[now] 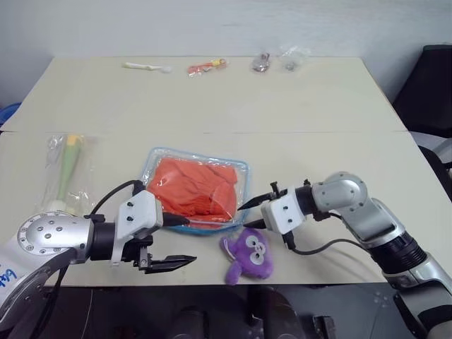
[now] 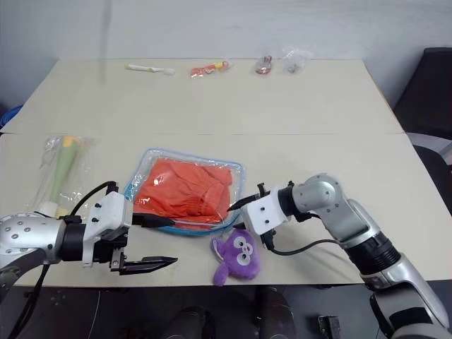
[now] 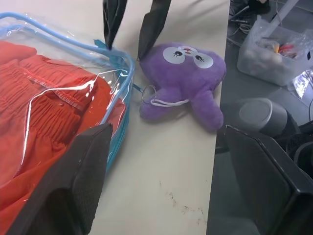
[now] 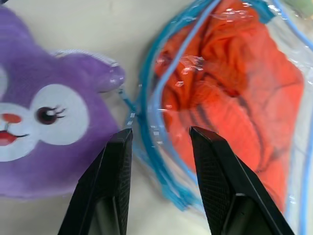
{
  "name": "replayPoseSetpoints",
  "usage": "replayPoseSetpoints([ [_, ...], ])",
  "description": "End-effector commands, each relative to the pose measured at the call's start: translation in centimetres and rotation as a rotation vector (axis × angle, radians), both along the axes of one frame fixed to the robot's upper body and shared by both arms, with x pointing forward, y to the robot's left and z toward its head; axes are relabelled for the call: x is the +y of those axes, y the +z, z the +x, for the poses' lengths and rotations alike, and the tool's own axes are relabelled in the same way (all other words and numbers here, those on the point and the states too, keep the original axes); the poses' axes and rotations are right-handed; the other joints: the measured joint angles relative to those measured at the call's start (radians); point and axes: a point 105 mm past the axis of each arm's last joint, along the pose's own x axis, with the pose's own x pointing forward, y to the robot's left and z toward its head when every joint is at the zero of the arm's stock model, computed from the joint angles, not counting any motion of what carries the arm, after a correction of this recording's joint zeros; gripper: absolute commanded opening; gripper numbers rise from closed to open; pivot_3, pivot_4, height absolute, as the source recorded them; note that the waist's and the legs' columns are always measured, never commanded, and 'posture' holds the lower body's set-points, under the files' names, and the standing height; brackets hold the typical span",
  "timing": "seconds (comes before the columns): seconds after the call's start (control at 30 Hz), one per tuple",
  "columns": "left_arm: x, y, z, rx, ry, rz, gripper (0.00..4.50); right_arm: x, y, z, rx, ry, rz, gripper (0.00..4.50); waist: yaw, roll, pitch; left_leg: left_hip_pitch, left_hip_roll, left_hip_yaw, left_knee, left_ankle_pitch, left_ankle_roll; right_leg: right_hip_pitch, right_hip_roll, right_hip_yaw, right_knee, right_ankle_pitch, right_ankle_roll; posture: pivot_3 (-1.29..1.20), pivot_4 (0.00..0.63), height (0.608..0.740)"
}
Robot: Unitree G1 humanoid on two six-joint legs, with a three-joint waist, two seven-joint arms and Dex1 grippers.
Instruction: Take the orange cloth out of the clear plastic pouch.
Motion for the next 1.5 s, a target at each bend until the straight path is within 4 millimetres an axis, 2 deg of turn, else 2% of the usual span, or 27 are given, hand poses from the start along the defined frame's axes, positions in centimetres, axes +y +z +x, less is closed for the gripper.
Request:
replayPoseSetpoints([
  [0.03,-0.1,0.7,-0.1,-0.045,-0.019,0.014,3.87,0.5,0.2,0.1,-0.042,0.015,0.027,1.89,-0.001,0.000,0.000,0.000,0.000,0.000,0.000,0.000,0.000,0.000,0.000,0.000,0.000,0.000,0.000,0.00,0.150,0.740],
  [0.27,-0.3,0.4,-0.4,-0.039,-0.033,0.023,3.87,1.3,0.3,0.8,-0.037,-0.009,0.073,1.89,-0.003,0.000,0.000,0.000,0.001,0.000,0.000,0.000,0.000,0.000,0.000,0.000,0.000,0.000,0.000,0.00,0.150,0.740],
  [0.47,-0.6,-0.2,-0.5,-0.061,-0.072,0.057,3.87,1.1,0.6,0.9,-0.021,-0.007,0.080,0.09,-0.005,0.000,0.000,0.000,0.001,0.000,0.000,0.000,0.000,0.000,0.000,0.000,0.000,0.000,0.000,0.00,0.150,0.740],
  [0.5,-0.8,-0.3,-0.5,-0.079,-0.090,0.066,3.87,1.1,0.7,1.0,-0.021,-0.007,0.081,0.04,-0.006,0.000,0.000,0.000,0.001,0.000,0.000,0.000,0.000,0.000,0.000,0.000,0.000,0.000,0.000,0.00,0.150,0.740],
  [0.7,-3.4,0.4,1.2,-0.235,-0.244,0.070,3.87,0.7,1.0,1.2,-0.008,-0.024,0.069,0.04,0.003,0.000,0.000,-0.001,0.000,-0.001,0.001,0.000,0.000,0.001,0.000,-0.001,0.000,0.000,0.000,0.00,0.150,0.740],
  [0.83,-5.2,0.2,0.6,-0.213,-0.401,0.056,3.87,0.6,1.0,1.1,0.000,-0.026,0.058,0.04,0.002,0.000,0.000,-0.001,0.000,0.000,0.001,0.000,0.000,0.000,0.001,-0.001,0.000,0.000,0.000,0.00,0.150,0.740],
  [0.97,-6.9,-0.5,0.6,-0.151,-0.483,0.019,3.87,0.6,1.1,1.1,0.002,-0.029,0.059,0.04,0.002,0.000,0.000,-0.001,0.001,0.000,0.001,0.000,0.000,0.000,0.001,0.000,0.001,0.000,0.000,0.00,0.150,0.740],
  [1.1,-8.5,-0.9,1.0,-0.059,-0.515,-0.011,3.87,0.8,1.1,1.0,0.005,-0.028,0.057,0.04,0.005,0.000,0.000,-0.001,0.001,0.000,0.003,0.000,0.000,0.000,0.001,-0.001,0.001,0.000,0.000,0.00,0.150,0.740],
  [1.17,-8.8,-1.6,1.1,-0.035,-0.516,0.030,3.87,0.9,1.1,1.0,0.004,-0.027,0.058,0.04,0.004,0.000,0.000,-0.002,0.001,0.000,0.003,0.000,0.000,0.000,0.001,-0.001,0.001,0.000,0.000,0.00,0.150,0.740],
  [1.33,-9.2,-3.6,1.3,-0.051,-0.503,0.117,3.87,0.9,1.1,1.2,-0.009,-0.045,0.067,0.04,0.004,0.000,0.000,-0.002,0.001,0.000,0.003,0.000,0.000,0.000,0.001,-0.001,0.001,0.000,0.000,0.00,0.150,0.740],
  [1.5,-10.0,-4.6,1.7,-0.106,-0.476,0.152,3.87,0.6,0.8,1.1,-0.012,-0.054,0.066,0.04,0.007,0.000,0.000,-0.002,0.001,0.000,0.004,0.000,0.000,0.000,0.001,-0.001,0.001,0.000,0.000,0.00,0.150,0.740],
])
